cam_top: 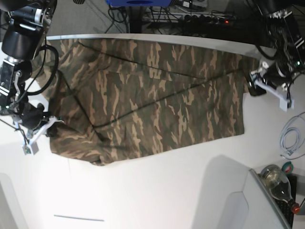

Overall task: Layout the t-shirt on the table in an organized manner, then fold the t-shirt properly
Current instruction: 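Lift both grasped corners and fold them over toward the folded edge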

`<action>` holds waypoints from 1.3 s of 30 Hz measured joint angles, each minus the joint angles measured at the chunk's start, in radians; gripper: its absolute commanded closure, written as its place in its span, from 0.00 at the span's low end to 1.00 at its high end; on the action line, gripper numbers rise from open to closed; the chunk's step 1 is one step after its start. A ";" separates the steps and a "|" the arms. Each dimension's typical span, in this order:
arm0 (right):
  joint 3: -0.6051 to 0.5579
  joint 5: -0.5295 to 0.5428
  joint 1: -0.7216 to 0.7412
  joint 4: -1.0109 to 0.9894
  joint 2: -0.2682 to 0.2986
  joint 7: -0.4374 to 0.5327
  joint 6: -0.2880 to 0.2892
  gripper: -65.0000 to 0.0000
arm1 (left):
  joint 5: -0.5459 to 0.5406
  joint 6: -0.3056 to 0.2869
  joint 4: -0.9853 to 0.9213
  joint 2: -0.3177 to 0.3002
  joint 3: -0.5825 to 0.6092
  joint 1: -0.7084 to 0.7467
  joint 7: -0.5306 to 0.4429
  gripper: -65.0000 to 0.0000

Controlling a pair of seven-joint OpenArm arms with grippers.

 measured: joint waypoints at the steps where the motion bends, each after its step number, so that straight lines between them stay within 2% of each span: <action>1: 0.000 0.000 0.000 0.000 0.000 -0.001 0.000 1.00 | -0.006 -0.001 -0.027 -0.015 0.009 -0.038 -0.018 0.33; 2: 0.000 -0.005 0.000 0.000 0.000 -0.002 0.000 1.00 | -0.021 -0.014 -0.058 -0.032 0.015 -0.080 -0.027 0.33; 6: 0.000 -0.005 0.000 -0.001 -0.001 -0.002 0.000 1.00 | 0.000 0.000 -0.283 -0.094 0.060 -0.245 -0.085 0.34; 9: 0.000 -0.001 0.000 -0.001 0.000 -0.001 0.000 1.00 | 0.000 0.005 -0.494 -0.129 0.137 -0.340 -0.190 0.34; 12: 0.000 0.000 0.000 -0.001 -0.001 -0.001 0.000 1.00 | -0.008 0.005 -0.645 -0.136 0.231 -0.410 -0.295 0.34; 15: 0.000 -0.002 0.000 -0.001 0.000 0.001 0.000 1.00 | -0.007 0.005 -0.715 -0.131 0.307 -0.443 -0.359 0.34; 22: 0.001 -0.003 0.000 -0.001 0.000 0.000 0.000 1.00 | -0.012 0.005 -0.891 -0.130 0.325 -0.489 -0.483 0.34; 26: 0.002 0.000 0.000 -0.001 0.000 0.000 0.000 1.00 | -0.014 0.005 -0.937 -0.134 0.326 -0.503 -0.540 0.34; 39: 0.002 -0.001 0.000 -0.001 0.000 0.000 0.000 1.00 | -0.014 0.005 -0.942 -0.094 0.329 -0.521 -0.547 0.35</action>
